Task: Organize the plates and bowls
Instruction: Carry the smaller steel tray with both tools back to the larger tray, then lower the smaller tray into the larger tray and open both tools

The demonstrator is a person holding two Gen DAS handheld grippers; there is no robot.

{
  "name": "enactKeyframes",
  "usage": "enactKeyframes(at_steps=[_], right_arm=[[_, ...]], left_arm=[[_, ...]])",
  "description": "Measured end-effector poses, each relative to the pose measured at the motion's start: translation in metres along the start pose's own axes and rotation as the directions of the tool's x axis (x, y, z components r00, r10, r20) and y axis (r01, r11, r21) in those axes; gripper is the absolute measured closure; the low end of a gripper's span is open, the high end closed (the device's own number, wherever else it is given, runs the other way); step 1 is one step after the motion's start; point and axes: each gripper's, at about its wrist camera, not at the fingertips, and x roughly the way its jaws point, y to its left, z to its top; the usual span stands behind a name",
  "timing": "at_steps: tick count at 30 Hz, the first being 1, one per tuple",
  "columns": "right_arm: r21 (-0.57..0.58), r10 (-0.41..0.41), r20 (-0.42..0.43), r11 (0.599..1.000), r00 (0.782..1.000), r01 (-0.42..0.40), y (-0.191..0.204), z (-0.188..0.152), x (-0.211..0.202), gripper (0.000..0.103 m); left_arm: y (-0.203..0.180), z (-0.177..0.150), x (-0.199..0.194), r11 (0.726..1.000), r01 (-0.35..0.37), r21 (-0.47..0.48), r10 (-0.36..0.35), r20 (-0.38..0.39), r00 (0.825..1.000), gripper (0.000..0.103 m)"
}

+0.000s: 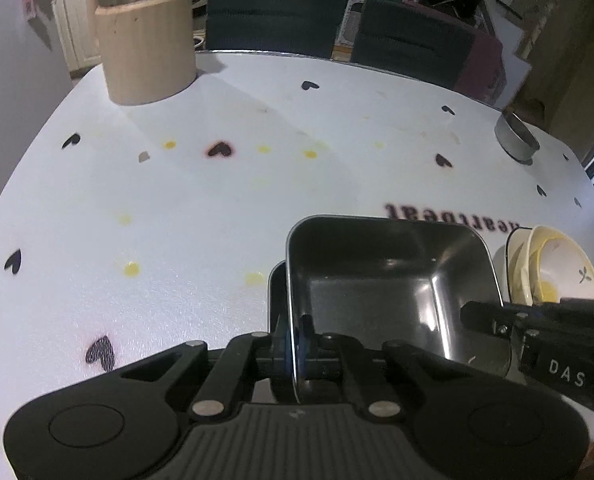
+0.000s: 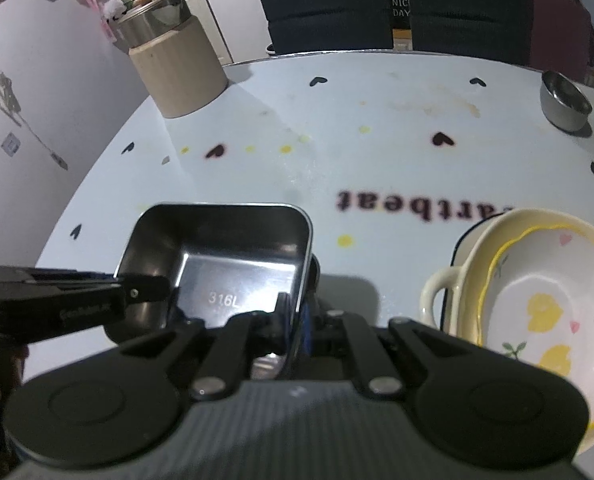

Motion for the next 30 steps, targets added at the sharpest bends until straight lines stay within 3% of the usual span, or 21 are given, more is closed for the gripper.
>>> enactKeyframes(at_steps=[11, 30], right_arm=[[-0.060, -0.030, -0.015, 0.998, 0.999, 0.029, 0.007, -0.003, 0.006, 0.096], [-0.160, -0.091, -0.045, 0.984, 0.995, 0.083, 0.020, -0.005, 0.020, 0.094]], left_arm=[[-0.002, 0.000, 0.001, 0.998, -0.021, 0.063, 0.021, -0.002, 1.000, 0.099], [-0.007, -0.001, 0.007, 0.995, -0.054, 0.083, 0.056, -0.018, 0.998, 0.093]])
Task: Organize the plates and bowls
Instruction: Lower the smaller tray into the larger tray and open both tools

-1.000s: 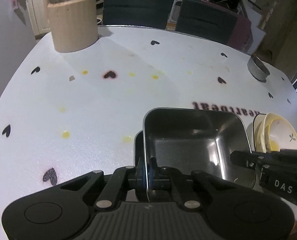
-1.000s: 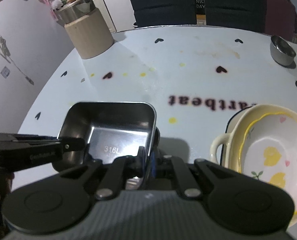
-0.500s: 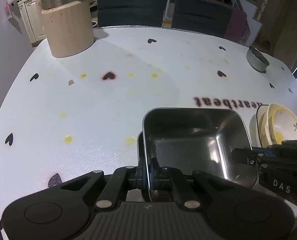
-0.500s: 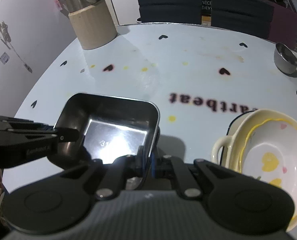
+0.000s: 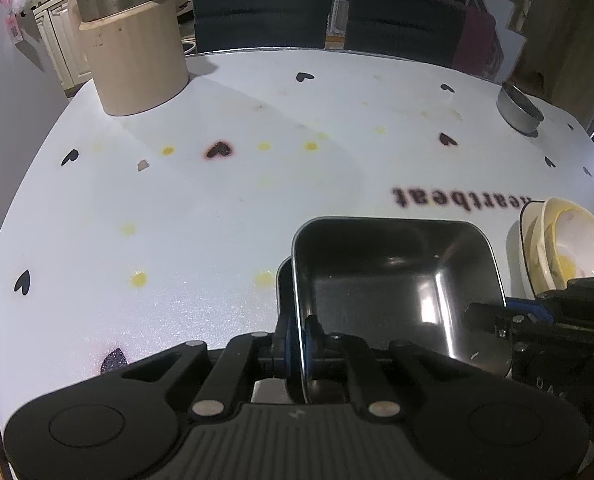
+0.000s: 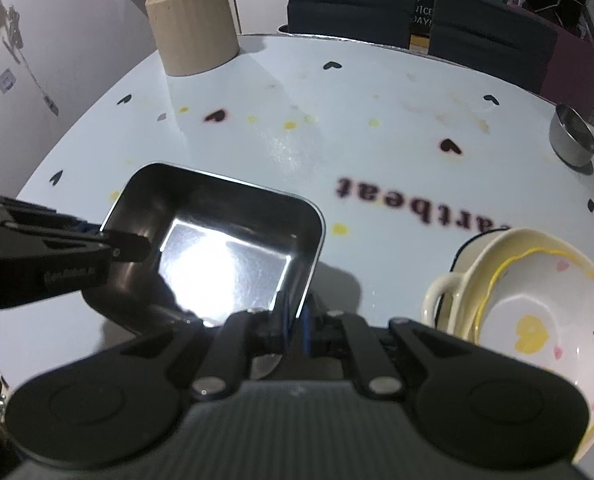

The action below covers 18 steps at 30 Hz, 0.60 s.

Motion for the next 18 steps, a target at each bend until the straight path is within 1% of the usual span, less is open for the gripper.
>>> enactKeyframes(at_steps=[6, 9, 17, 18], right_arm=[[-0.014, -0.009, -0.004, 1.000, 1.000, 0.009, 0.0032, 0.0001, 0.0021, 0.094], [-0.022, -0.017, -0.006, 1.000, 1.000, 0.017, 0.0041, -0.0001, 0.0037, 0.091], [-0.034, -0.046, -0.007, 0.998, 0.999, 0.045, 0.0005, -0.0005, 0.0050, 0.071], [-0.032, -0.046, -0.008, 0.998, 0.999, 0.046, -0.0005, -0.0005, 0.0052, 0.071]], left_arm=[[-0.0009, 0.0003, 0.0011, 1.000, -0.006, 0.004, 0.006, -0.006, 1.000, 0.092], [-0.0015, 0.0005, 0.0011, 1.000, -0.010, 0.009, 0.010, -0.005, 1.000, 0.092], [-0.0028, 0.0003, 0.0011, 1.000, -0.021, 0.023, 0.021, -0.006, 1.000, 0.091], [-0.0030, 0.0001, 0.0012, 0.999, -0.023, 0.025, 0.023, -0.006, 1.000, 0.090]])
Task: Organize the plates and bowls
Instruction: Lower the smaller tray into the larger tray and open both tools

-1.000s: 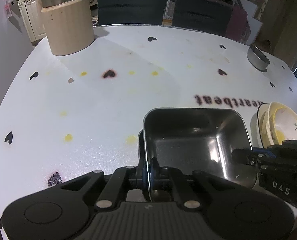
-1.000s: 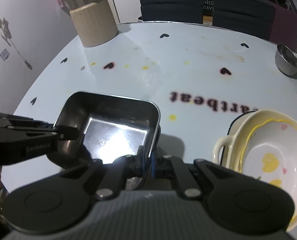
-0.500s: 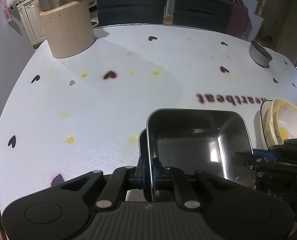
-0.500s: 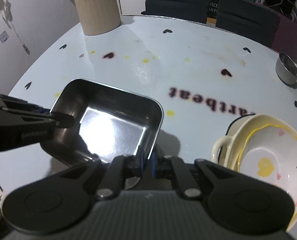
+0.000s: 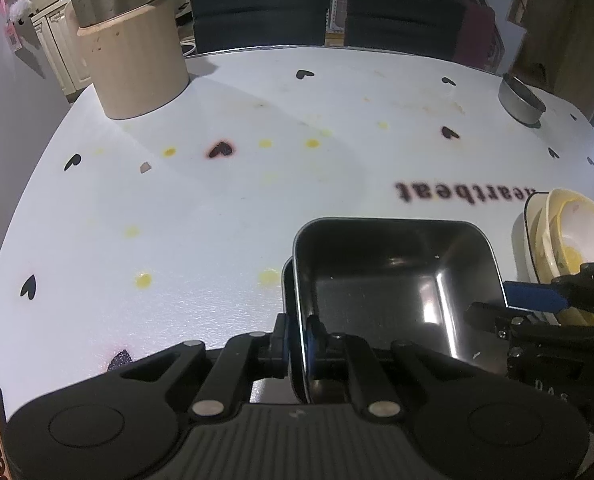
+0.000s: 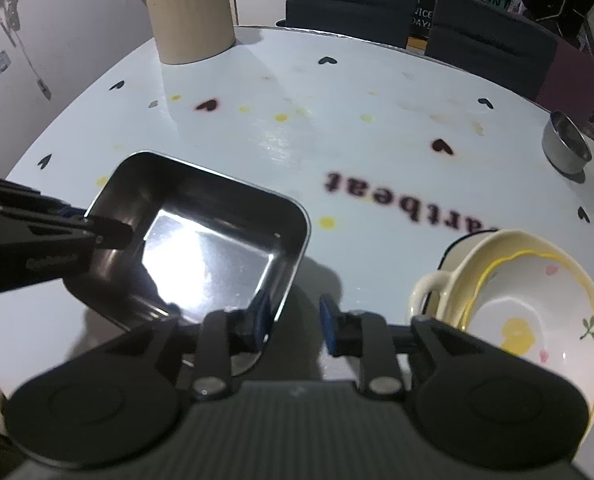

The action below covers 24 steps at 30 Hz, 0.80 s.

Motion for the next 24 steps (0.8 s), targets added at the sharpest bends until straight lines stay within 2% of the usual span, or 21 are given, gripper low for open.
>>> enactKeyframes(at_steps=[7, 12, 24], right_arm=[[0.023, 0.006, -0.016, 1.000, 1.000, -0.006, -0.005, 0.001, 0.004, 0.066], [0.052, 0.028, -0.034, 0.998, 0.999, -0.026, -0.011, 0.001, 0.011, 0.065], [0.086, 0.054, -0.059, 0.995, 0.997, -0.049, -0.019, 0.002, 0.025, 0.065]], left_arm=[[0.000, -0.001, 0.002, 1.000, -0.010, 0.010, 0.011, -0.006, 1.000, 0.086], [0.003, -0.001, 0.008, 1.000, -0.005, 0.000, 0.005, -0.026, 1.000, 0.082], [0.012, -0.002, 0.028, 0.999, 0.024, -0.039, -0.027, -0.076, 0.997, 0.080]])
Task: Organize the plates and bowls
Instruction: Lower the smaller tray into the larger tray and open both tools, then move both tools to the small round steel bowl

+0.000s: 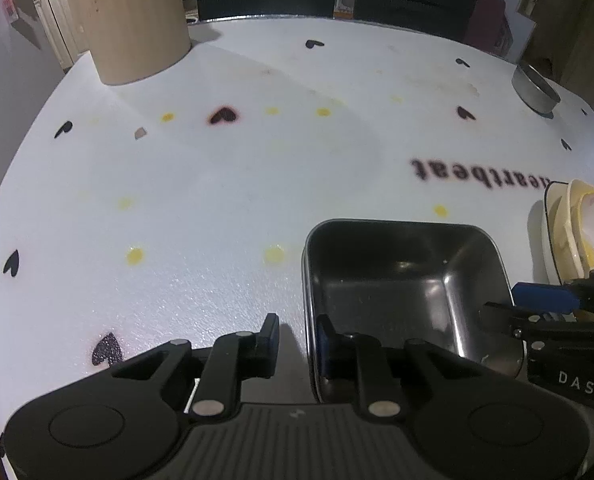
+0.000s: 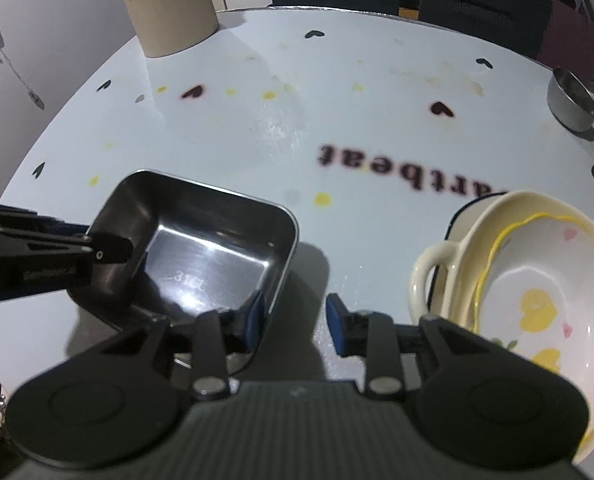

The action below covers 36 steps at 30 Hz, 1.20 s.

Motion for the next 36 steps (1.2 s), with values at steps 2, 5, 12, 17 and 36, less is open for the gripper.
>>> enactKeyframes(at_steps=[2, 5, 12, 17, 36], right_arm=[[-0.001, -0.001, -0.001, 1.000, 1.000, 0.001, -0.001, -0.001, 0.001, 0.065], [0.009, -0.003, 0.000, 1.000, 1.000, 0.003, -0.002, 0.000, 0.003, 0.065], [0.018, -0.004, -0.002, 1.000, 1.000, 0.004, -0.003, 0.000, 0.004, 0.065], [0.038, -0.001, 0.014, 0.999, 1.000, 0.001, -0.003, -0.001, 0.001, 0.063], [0.017, 0.030, 0.216, 0.999, 0.976, -0.035, -0.028, -0.028, -0.086, 0.018]], left_arm=[[0.000, 0.000, 0.003, 1.000, 0.005, 0.002, -0.005, -0.012, 1.000, 0.079], [0.000, -0.001, 0.007, 1.000, 0.000, 0.013, 0.000, -0.021, 1.000, 0.075], [0.000, -0.003, 0.007, 1.000, -0.002, 0.014, 0.003, -0.021, 1.000, 0.074], [0.000, -0.002, 0.003, 1.000, -0.011, -0.001, 0.011, -0.021, 1.000, 0.072], [-0.015, -0.025, -0.063, 0.998, 0.011, -0.055, -0.003, 0.142, 0.990, 0.000]])
